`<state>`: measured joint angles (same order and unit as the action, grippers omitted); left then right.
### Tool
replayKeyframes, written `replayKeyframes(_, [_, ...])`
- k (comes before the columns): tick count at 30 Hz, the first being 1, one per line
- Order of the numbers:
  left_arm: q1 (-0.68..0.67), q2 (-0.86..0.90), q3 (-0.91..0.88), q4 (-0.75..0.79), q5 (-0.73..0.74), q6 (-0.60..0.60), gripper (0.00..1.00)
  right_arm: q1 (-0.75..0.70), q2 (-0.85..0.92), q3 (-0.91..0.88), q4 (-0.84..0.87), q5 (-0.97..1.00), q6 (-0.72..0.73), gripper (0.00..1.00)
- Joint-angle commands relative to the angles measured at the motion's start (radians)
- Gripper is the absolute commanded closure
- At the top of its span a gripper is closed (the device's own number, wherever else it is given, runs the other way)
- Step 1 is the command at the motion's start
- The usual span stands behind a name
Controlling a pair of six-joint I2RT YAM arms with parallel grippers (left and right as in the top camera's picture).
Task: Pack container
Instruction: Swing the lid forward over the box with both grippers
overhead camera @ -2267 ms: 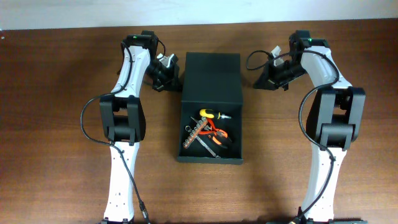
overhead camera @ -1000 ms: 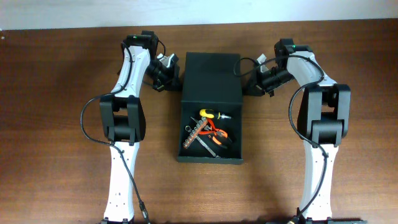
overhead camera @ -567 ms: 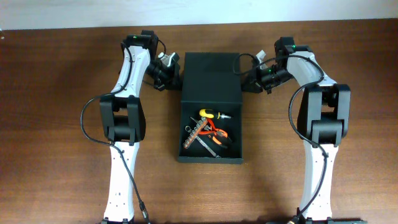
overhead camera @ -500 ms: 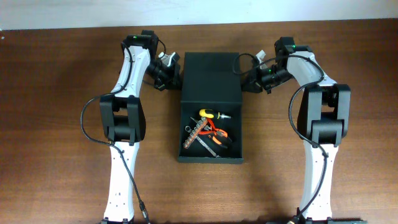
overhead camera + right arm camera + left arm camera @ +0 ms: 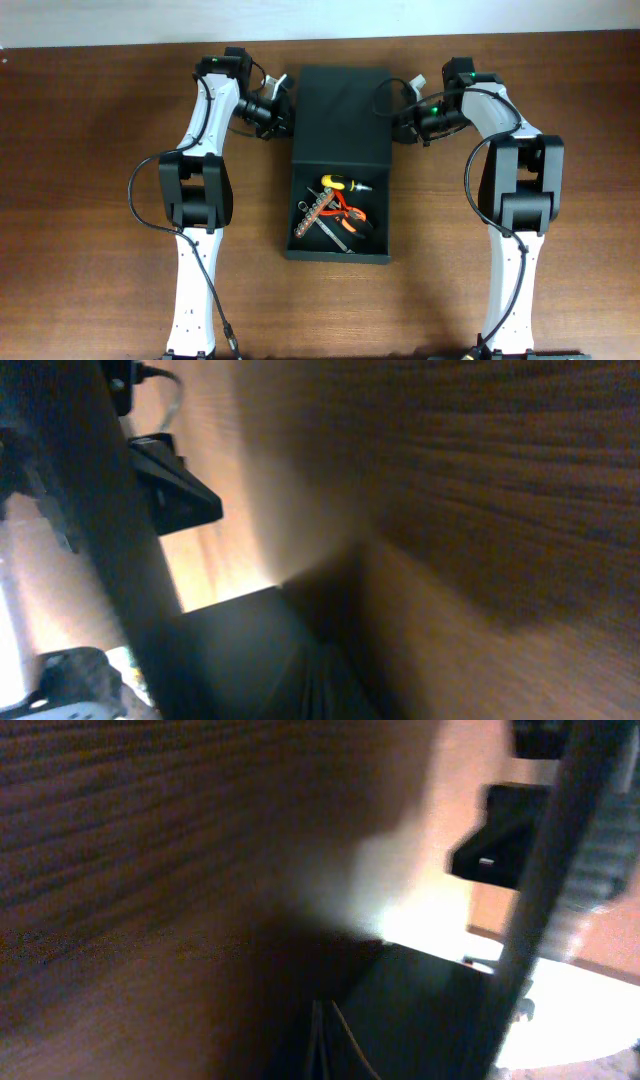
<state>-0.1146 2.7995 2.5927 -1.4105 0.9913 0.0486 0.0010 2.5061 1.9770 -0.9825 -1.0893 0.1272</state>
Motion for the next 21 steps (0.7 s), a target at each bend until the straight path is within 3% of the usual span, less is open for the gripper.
replayKeyframes(1, [0.006,0.015,-0.006,-0.005,0.198,0.081,0.98,-0.015,0.01,-0.001,0.004,-0.142,-0.01,0.96])
replayKeyframes(6, [0.031,0.01,-0.005,-0.046,0.23,0.09,0.98,-0.045,0.01,-0.001,0.0,-0.25,-0.01,0.96])
replayKeyframes(12, [0.066,-0.015,-0.005,-0.208,0.312,0.265,0.98,-0.074,0.007,0.0,-0.025,-0.423,-0.01,0.96])
replayKeyframes(15, [0.077,-0.035,-0.006,-0.278,0.314,0.32,0.98,-0.075,0.002,0.0,-0.072,-0.449,-0.01,0.96])
replayKeyframes(21, [0.077,-0.105,-0.006,-0.278,0.355,0.325,0.98,-0.067,-0.034,0.0,-0.1,-0.449,-0.011,0.96])
